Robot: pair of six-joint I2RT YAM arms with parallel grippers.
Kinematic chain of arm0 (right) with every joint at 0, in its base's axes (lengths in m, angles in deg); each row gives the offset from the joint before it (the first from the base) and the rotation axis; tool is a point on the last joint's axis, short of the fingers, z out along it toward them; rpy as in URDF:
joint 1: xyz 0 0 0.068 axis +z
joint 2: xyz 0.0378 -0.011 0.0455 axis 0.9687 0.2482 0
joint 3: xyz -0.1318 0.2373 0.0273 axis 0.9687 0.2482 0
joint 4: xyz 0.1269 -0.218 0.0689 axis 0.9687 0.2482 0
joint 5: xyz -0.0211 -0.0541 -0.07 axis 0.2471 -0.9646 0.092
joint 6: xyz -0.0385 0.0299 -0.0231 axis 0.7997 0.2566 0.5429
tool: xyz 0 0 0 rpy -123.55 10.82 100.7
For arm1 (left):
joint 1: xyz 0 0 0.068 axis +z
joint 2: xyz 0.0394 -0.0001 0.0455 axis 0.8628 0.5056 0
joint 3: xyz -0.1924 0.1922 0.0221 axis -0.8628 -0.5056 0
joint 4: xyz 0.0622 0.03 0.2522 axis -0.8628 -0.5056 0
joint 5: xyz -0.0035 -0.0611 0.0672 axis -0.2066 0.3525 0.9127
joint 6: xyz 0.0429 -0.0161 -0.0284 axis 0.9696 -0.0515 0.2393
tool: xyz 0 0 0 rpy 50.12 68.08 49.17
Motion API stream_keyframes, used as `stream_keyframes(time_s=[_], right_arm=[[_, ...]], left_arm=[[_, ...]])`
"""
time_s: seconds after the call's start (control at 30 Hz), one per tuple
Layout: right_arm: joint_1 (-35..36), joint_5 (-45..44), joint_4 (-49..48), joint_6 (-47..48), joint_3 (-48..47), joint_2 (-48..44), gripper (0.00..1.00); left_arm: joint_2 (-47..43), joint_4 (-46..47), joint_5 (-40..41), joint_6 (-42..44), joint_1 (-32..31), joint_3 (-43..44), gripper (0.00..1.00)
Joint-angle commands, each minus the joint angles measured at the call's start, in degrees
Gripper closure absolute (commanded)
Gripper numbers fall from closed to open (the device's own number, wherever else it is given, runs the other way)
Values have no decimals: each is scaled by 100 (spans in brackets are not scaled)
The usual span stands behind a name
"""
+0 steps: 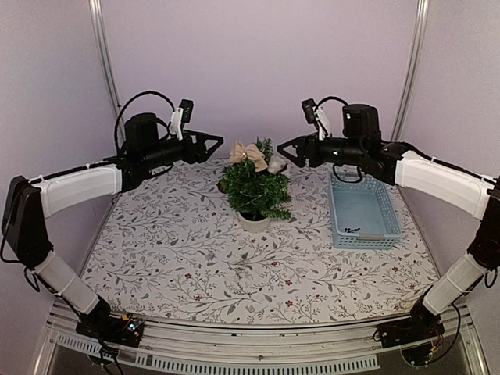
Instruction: Decorate the small christmas tree
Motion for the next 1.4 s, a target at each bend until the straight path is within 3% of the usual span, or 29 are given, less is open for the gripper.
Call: stream_keyframes(time_s=[0.0, 0.17, 0.4, 0.6, 1.1, 1.37], right_arm=[[-796, 266, -33, -110, 677, -578, 28], [-1873, 87, 697, 20, 1260, -937, 30], [-2404, -601, 1861, 535, 2061, -925, 43], [-2517, -767, 2195, 289, 2400, -700, 51], [-2561, -991, 2488, 299, 2251, 640, 61], [-2558, -949, 2086, 224, 2143, 1016, 78]], left_arm=[[-385, -152, 321, 68, 152, -289, 20], [-764, -235, 544, 112, 161, -562, 16], [-1061, -255, 569, 30, 155, -827, 15], [-1109, -120, 434, -97, 138, -936, 15], [-1137, 107, 380, -178, 123, -1109, 15], [-1075, 169, 384, -170, 128, -1082, 15]])
